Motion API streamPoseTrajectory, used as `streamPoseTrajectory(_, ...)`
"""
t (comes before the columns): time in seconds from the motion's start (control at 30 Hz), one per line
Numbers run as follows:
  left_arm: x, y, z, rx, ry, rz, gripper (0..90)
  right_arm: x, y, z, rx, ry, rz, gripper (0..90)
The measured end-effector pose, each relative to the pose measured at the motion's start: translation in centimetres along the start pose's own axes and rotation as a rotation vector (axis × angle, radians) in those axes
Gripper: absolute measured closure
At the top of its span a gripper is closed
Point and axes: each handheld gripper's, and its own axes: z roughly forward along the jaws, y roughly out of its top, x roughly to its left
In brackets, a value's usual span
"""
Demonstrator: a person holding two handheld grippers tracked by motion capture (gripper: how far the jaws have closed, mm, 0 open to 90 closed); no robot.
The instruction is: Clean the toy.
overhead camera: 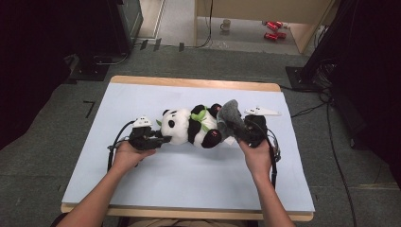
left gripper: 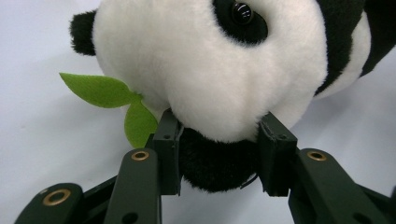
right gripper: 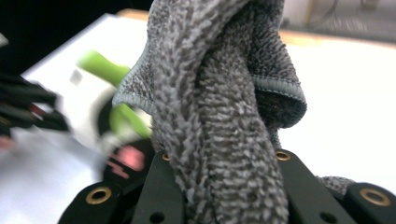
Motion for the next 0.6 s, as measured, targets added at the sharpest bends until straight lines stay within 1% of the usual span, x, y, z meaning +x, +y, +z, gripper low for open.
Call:
streamPoseTrajectory(0.03, -0.2, 0.0, 0.1, -0.003, 0.002, 0.001, 58.7, 0.4, 0.6, -0.5, -0.028, 0.012, -0.012, 77.9)
streamPoseTrajectory(0.1, -0.7, -0.1, 0.2, -0.005, 0.007, 0.022, 58.7, 1.0, 1.3, -1.0, -0.051, 0.037, -0.023, 77.9)
streamPoseTrajectory(0.13, -0.9, -0.2, 0.3, -0.010, 0.001, 0.025, 58.7, 1.3, 1.6, -1.2, -0.058, 0.049, -0.027, 77.9)
streamPoseTrajectory(0.17, -1.2, -0.3, 0.3, -0.015, -0.001, 0.027, 58.7, 1.9, 2.0, -1.3, -0.068, 0.072, -0.030, 77.9)
streamPoseTrajectory(0.23, -1.6, -0.4, 0.3, -0.018, 0.001, 0.035, 58.7, 3.0, 2.4, -1.0, -0.072, 0.118, -0.043, 77.9)
streamPoseTrajectory(0.3, -2.0, -0.4, 0.2, -0.022, 0.005, 0.033, 58.7, 4.0, 2.5, -0.3, -0.061, 0.149, -0.059, 77.8)
streamPoseTrajectory(0.33, -2.1, -0.4, 0.1, -0.024, 0.006, 0.032, 58.7, 4.7, 2.5, 0.3, -0.047, 0.168, -0.072, 77.8)
streamPoseTrajectory(0.43, -2.5, -0.5, 0.0, -0.027, 0.015, 0.030, 58.7, 6.1, 2.4, 1.7, -0.023, 0.199, -0.094, 77.8)
streamPoseTrajectory(0.47, -2.6, -0.6, 0.0, -0.027, 0.020, 0.032, 58.7, 6.7, 2.3, 2.3, -0.015, 0.214, -0.092, 77.8)
streamPoseTrajectory(0.53, -2.9, -0.7, 0.1, -0.041, 0.033, 0.034, 59.1, 7.7, 2.1, 3.4, -0.003, 0.230, -0.096, 77.8)
streamPoseTrajectory(0.6, -3.2, -0.8, 0.1, -0.046, 0.044, 0.028, 59.3, 8.6, 1.8, 4.4, 0.008, 0.239, -0.114, 77.8)
